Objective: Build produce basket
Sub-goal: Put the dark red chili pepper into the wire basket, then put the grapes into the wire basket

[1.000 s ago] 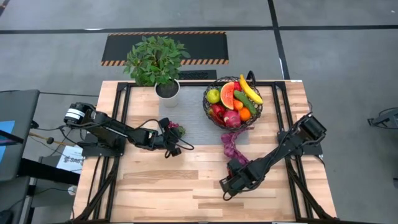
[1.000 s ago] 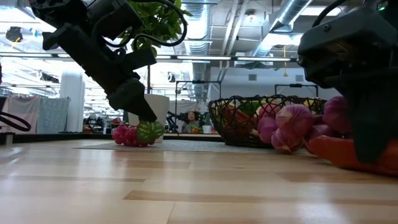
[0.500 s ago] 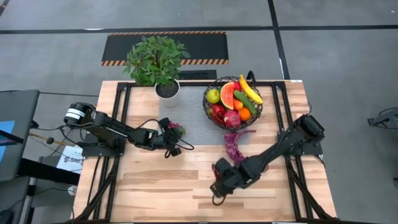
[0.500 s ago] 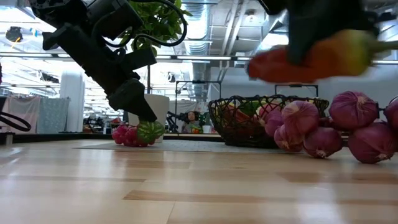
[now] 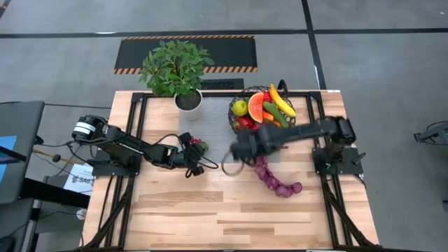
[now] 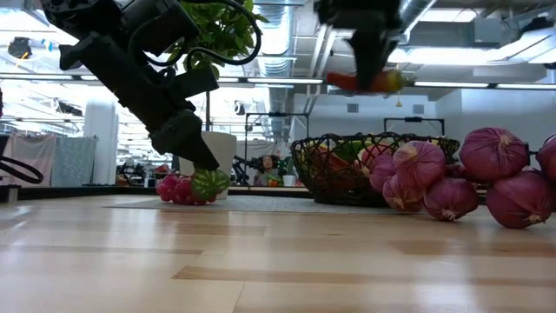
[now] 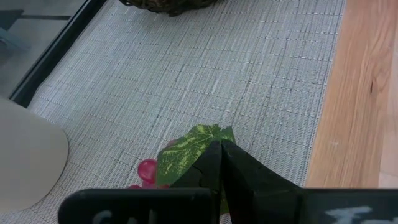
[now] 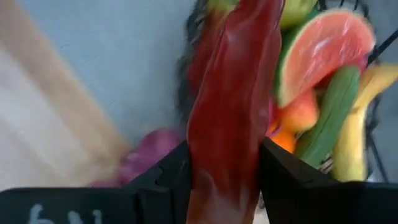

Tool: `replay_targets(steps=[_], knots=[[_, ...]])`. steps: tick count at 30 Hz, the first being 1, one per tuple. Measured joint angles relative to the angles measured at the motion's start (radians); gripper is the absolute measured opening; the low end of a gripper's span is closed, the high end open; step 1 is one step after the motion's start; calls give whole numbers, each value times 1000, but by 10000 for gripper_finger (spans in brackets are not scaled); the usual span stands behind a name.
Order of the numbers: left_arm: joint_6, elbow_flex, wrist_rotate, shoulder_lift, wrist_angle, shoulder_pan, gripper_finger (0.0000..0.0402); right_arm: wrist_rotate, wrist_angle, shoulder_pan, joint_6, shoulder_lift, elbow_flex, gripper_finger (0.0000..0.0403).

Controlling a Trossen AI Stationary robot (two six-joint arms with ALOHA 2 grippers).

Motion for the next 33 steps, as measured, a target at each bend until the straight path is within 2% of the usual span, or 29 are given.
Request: replay_targets(steps=[6, 12, 19, 26, 33], knots=[[0, 0, 1, 0, -1, 0, 0, -50, 140, -192, -250, 8, 0, 172], [-2, 0, 7, 0, -2, 0, 0, -125, 182, -315, -271, 9, 0, 194], [-5, 0, 6, 0, -3, 0, 0, -189, 244, -340, -271, 15, -44, 215], [-6, 0, 6, 0, -5, 0, 0, -209, 280, -341, -263, 15, -96, 234], [-17, 0, 6, 0, -5, 0, 0, -212, 294, -345, -264, 15, -98, 272]])
